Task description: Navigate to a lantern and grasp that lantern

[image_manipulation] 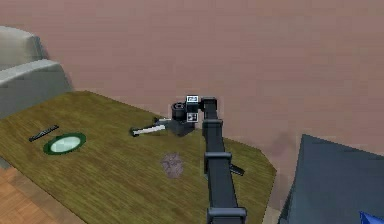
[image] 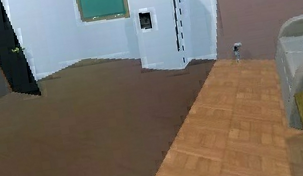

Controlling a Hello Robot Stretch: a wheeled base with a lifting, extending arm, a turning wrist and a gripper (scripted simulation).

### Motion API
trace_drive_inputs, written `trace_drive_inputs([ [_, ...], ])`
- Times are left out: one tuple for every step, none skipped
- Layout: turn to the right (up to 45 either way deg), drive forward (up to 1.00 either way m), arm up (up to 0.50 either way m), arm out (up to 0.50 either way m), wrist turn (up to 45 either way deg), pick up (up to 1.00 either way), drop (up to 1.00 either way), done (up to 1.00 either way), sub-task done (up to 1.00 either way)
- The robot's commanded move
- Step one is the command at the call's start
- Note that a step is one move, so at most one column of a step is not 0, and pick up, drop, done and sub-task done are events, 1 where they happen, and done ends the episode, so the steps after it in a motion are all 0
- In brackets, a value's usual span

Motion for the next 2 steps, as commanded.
trace_drive_inputs([
  [0.0, 0.0, 0.0, 0.0, 33.0, 0.0, 0.0, 0.0, 0.0],
  [0.0, 0.0, -0.3, 0.0, 0.0, 0.0, 0.0, 0.0, 0.0],
])
